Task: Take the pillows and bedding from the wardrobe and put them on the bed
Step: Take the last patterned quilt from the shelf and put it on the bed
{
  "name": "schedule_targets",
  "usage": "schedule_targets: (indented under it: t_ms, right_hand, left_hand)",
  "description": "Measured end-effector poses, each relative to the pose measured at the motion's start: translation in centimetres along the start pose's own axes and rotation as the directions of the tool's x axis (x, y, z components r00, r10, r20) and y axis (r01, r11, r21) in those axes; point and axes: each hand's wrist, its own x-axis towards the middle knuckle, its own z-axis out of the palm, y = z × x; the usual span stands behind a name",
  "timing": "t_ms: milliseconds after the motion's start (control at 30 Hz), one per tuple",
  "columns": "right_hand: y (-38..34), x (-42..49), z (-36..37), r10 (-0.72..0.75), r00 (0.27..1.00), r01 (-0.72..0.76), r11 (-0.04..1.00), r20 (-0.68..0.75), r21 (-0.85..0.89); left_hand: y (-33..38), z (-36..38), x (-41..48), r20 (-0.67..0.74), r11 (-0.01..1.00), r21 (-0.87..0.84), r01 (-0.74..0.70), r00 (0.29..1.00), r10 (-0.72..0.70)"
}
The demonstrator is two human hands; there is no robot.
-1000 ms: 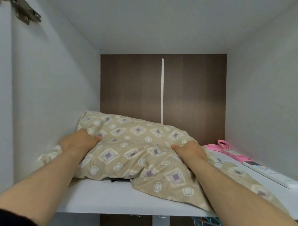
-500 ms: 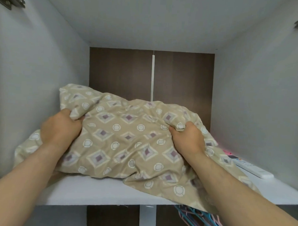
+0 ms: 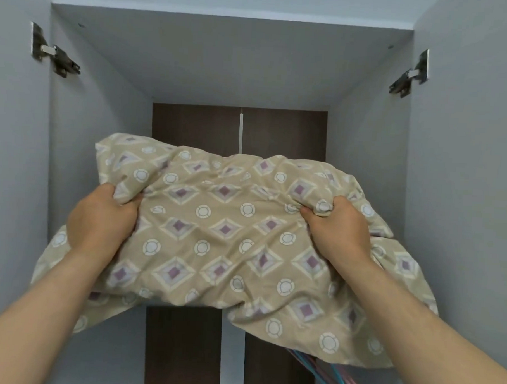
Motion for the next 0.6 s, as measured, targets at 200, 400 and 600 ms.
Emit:
schedule_targets:
  t_ms: [200, 400, 600]
  right_hand:
    - [0.8, -4.4, -6.2, 0.025, 0.999, -0.025, 1.000, 0.038, -0.013]
    - [-0.2, -8.8, -10.6, 0.054, 0.997, -0.054, 0.998, 0.058, -0.012]
    - [-2.1, -11.1, -14.5, 0.066, 0.997, -0.063, 0.995, 0.027, -0.076]
  left_hand:
    - [1.6, -4.7, -5.5, 0.039, 1.000, 0.020, 0.016, 0.999, -0.017]
    - [1.6, -8.6, -8.6, 0.048, 0.999, 0.001, 0.050, 0.998, -0.050]
    - [1.2, -10.2, -9.8, 0.096, 0.995, -0.072, 0.064, 0.994, -0.057]
